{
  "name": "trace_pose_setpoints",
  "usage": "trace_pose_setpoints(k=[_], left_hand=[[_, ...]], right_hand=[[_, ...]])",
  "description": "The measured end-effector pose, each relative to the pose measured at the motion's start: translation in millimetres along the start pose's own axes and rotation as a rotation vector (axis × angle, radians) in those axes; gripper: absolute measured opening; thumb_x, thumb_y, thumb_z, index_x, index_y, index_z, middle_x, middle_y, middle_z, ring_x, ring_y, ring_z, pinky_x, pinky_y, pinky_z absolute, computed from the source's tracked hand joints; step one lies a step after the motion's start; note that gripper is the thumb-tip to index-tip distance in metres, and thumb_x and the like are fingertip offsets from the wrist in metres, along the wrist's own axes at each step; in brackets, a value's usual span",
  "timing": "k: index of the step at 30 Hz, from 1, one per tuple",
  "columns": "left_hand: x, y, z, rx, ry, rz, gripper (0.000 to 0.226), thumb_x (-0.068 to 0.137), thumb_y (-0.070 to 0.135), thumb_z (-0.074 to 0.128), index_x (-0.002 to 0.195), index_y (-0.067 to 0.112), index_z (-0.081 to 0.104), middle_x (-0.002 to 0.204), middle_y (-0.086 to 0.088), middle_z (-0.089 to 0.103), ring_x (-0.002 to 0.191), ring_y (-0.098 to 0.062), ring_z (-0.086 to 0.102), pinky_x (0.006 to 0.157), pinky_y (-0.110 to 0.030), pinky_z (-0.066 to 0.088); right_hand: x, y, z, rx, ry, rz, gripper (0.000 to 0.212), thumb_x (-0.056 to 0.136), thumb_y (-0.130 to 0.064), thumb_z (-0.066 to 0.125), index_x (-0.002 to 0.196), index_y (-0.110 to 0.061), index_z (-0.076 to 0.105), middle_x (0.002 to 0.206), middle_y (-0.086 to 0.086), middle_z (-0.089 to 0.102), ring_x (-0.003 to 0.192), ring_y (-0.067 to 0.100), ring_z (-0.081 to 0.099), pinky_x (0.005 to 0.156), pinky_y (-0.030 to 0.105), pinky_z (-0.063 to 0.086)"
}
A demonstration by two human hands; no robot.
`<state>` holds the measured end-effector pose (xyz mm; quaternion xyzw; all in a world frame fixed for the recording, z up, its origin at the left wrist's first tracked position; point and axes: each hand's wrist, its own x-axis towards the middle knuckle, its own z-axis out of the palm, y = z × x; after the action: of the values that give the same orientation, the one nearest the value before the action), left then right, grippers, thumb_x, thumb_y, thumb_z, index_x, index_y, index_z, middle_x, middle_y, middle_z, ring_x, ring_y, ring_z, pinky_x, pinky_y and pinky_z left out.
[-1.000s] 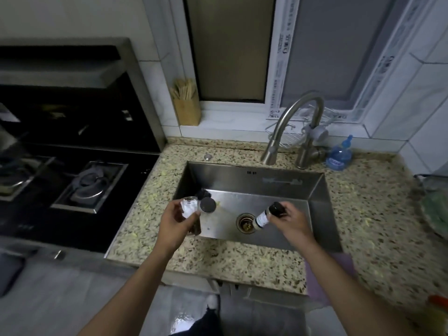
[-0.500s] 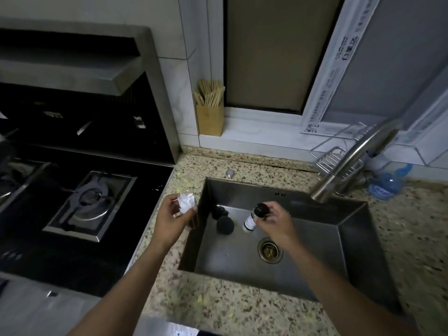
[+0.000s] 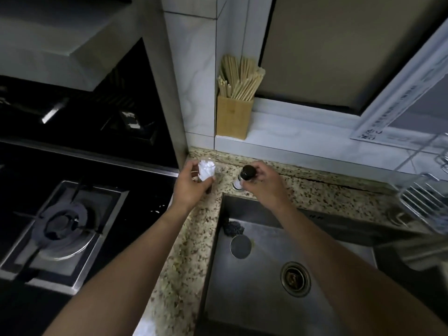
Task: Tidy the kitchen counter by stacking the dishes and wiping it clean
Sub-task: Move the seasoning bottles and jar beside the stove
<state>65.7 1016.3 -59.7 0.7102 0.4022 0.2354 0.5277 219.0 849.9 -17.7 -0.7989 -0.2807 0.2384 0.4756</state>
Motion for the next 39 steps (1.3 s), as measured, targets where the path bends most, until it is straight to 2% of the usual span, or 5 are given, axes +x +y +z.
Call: trace_pose_setpoints(k=[5,19,23,30,39], left_hand=[[39.6,-14.9,18.3,-0.001,0.056,0.014,0.048,0.074,0.03,0.088,0.116,0.026,0.064,0.108,0.007,0.072,0.098,-0.011,0.068,0.085,-0.031,0.058],[62.6,-12.6,44.0,-0.061,0.06,0.082,0.049,0.079,0.01,0.085,0.119,0.024,0.06,0.105,0.024,0.066,0.098,0.011,0.063,0.09,-0.022,0.056],[58.6,-11.3,43.1,-0.039,0.03,0.101,0.05,0.081,0.008,0.082,0.12,0.029,0.058,0.107,0.035,0.063,0.102,0.008,0.063,0.095,-0.032,0.057],[43.3,-7.7,32.0,-0.047,-0.002,0.095,0.075,0.074,0.027,0.091,0.136,0.028,0.048,0.13,0.011,0.058,0.122,-0.008,0.058,0.102,-0.033,0.052],[-44.0,13.5,12.4,-0.141,0.044,-0.103,0.037,0.097,0.026,0.07,0.132,0.021,0.057,0.124,0.004,0.063,0.105,-0.001,0.062,0.09,-0.021,0.053]], right_hand=[[48.0,14.4,30.2,-0.081,0.005,-0.019,0.035,0.073,-0.011,0.083,0.096,-0.03,0.065,0.096,0.002,0.073,0.086,0.022,0.071,0.076,0.04,0.059],[90.8,27.0,61.6,-0.194,0.162,-0.111,0.034,0.076,-0.018,0.083,0.104,-0.022,0.063,0.101,0.001,0.061,0.083,0.011,0.058,0.067,0.019,0.043],[89.4,26.5,63.9,-0.195,0.15,-0.108,0.035,0.075,-0.02,0.083,0.103,-0.025,0.062,0.102,0.001,0.06,0.085,0.015,0.06,0.071,0.029,0.053],[64.2,18.2,46.1,-0.059,0.075,-0.067,0.053,0.08,-0.009,0.082,0.128,-0.019,0.061,0.112,-0.003,0.059,0.093,-0.001,0.057,0.069,0.002,0.043],[-39.6,22.6,-10.4,0.109,0.112,0.151,0.035,0.094,-0.031,0.074,0.126,-0.025,0.062,0.114,-0.009,0.063,0.096,-0.005,0.059,0.07,0.011,0.044]])
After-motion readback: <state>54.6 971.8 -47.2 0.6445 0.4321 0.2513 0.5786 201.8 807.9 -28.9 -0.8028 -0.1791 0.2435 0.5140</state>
